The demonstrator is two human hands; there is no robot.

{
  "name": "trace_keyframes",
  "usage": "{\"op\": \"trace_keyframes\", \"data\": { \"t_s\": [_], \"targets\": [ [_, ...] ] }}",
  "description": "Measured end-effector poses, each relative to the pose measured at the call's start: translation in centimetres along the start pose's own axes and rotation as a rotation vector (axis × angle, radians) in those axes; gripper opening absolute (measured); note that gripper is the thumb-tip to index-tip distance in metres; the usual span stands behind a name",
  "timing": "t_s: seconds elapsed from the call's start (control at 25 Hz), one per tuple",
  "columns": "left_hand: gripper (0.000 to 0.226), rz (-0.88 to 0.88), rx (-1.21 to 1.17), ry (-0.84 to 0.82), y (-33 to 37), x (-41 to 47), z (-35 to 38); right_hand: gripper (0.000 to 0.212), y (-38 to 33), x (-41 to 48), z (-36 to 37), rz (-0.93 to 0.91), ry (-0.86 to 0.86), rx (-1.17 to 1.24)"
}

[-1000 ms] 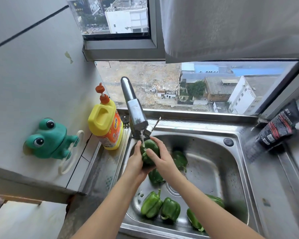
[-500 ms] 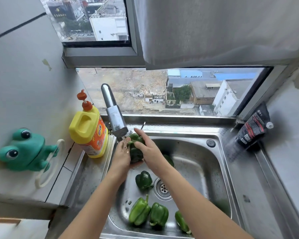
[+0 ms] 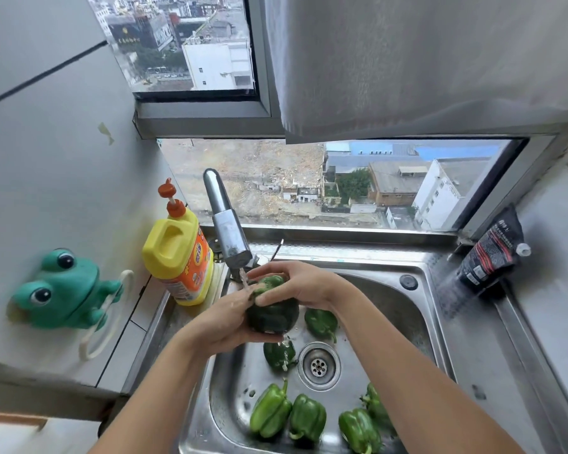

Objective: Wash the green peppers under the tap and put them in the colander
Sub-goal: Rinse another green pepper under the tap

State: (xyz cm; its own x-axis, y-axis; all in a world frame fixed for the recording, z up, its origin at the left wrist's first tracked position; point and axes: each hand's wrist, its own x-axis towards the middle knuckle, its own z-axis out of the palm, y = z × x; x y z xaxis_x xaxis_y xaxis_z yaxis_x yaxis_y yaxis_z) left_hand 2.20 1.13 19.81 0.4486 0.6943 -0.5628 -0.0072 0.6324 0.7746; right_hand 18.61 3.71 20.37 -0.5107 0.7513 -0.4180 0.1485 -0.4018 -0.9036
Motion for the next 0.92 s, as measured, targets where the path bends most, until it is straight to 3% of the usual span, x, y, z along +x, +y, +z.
{"op": "trace_keyframes", "data": {
  "t_s": [0.08, 0.2, 0.28, 0.44, 0.64, 0.68, 0.72, 0.8, 0.88, 0.92],
  "targets": [
    [0.027, -0.001, -0.049, -0.033, 0.4, -0.4, -0.5, 0.033, -0.5, 0.0, 1.1, -0.031, 0.102, -0.139],
    [0.025, 0.023, -0.133, 0.088, 0.9, -0.1, -1.0, 0.036, -1.0, 0.0, 2.9, -0.138, 0.339, -0.417],
    [0.026, 0.024, -0.09, 0.15, 1.3, -0.1, -1.0, 0.039, -1.3, 0.0, 2.8, -0.1, 0.286, -0.5],
    [0.02, 0.022, 0.029, 0.191, 1.8, -0.9, -0.3, 0.029, -1.3, -0.4, 1.1, 0.002, 0.016, -0.175],
    [0.037, 0.032, 0.052, 0.219, 2.3, -1.3, -0.2, 0.046, 0.1, -0.8, -0.5, -0.156, -0.236, 0.291],
    [0.037, 0.031, 0.049, 0.221, 2.4, -1.4, -0.4, 0.043, 0.6, -0.7, -0.3, -0.177, -0.223, 0.351],
    [0.035, 0.029, 0.036, 0.224, 2.4, -1.3, -0.5, 0.037, 1.2, -0.4, 0.2, -0.186, -0.144, 0.373],
    [0.025, 0.029, 0.011, 0.21, 2.1, -1.0, -0.3, 0.021, 1.7, 0.6, 1.9, -0.192, 0.208, 0.19],
    [0.014, 0.055, 0.004, 0.208, 1.2, -0.6, 0.6, 0.02, 1.9, 1.5, 3.1, -0.175, 0.54, 0.009],
    [0.011, 0.08, 0.026, 0.243, 0.7, -0.2, 1.0, 0.024, 1.8, 1.9, 3.3, -0.142, 0.615, 0.043]
  ]
}}
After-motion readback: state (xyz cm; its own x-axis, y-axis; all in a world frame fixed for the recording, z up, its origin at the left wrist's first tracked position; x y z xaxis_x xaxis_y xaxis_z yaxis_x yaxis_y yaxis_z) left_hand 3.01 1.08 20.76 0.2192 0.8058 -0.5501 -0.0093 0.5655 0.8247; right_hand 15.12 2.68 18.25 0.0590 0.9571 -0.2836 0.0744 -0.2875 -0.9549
